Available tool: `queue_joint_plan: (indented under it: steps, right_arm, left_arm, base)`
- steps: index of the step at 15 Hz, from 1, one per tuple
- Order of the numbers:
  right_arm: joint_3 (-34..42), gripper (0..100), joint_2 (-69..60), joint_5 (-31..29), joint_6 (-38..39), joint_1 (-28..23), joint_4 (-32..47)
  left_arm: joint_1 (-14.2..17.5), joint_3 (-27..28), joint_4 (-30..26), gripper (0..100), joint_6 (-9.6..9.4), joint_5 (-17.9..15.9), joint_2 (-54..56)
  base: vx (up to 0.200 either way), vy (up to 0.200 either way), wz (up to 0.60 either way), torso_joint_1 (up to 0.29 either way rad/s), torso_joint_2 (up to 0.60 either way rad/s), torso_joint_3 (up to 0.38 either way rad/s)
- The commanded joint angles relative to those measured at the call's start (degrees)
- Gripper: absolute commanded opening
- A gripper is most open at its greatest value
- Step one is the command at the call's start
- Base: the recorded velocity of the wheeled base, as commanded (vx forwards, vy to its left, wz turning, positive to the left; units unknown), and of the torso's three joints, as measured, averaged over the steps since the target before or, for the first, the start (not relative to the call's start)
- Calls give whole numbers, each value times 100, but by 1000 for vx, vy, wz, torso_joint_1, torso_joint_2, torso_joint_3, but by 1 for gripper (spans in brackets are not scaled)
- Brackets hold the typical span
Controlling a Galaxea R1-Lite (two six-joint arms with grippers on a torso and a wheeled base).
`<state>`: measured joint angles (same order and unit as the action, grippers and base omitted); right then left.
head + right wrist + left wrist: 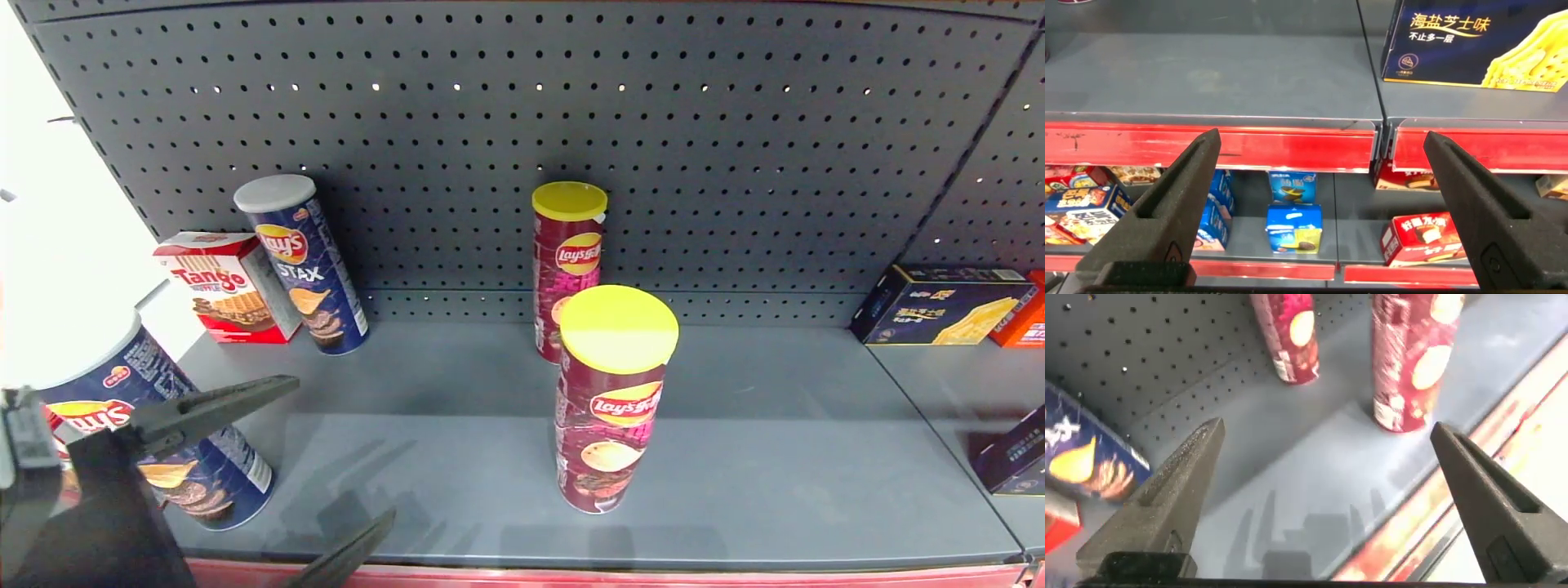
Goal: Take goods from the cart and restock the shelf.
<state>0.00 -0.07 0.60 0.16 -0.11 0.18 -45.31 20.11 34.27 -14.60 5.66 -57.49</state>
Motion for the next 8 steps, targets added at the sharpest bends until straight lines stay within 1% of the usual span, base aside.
queue_joint_plan:
  steps: [1,3,4,5,7,8]
  right_arm:
    - [0,100,7,2,2,2,-1]
    - [0,100,7,2,2,2,-1]
    - [0,100,7,2,-7,2,-1]
    - [0,100,7,2,2,2,-1]
    - [0,100,7,2,2,2,-1]
    - [0,100,7,2,2,2,-1]
  left_arm:
    - [-30,-526,-8,100,1,-3,836]
    - [392,-913,-395,100,1,-30,1776]
    - [506,-1071,-772,100,1,-30,2444]
    - [620,-1282,-957,100,63,-21,2937]
    - [1130,-1554,-957,100,98,-30,3060]
    - [1490,-1809,-966,100,98,-109,3385]
  base:
    - [0,0,0,0,0,0]
    - [0,0,0,0,0,0]
    - [0,0,0,0,0,0]
    - [0,0,0,0,0,0]
    - [0,0,0,0,0,0]
    - [0,0,0,0,0,0]
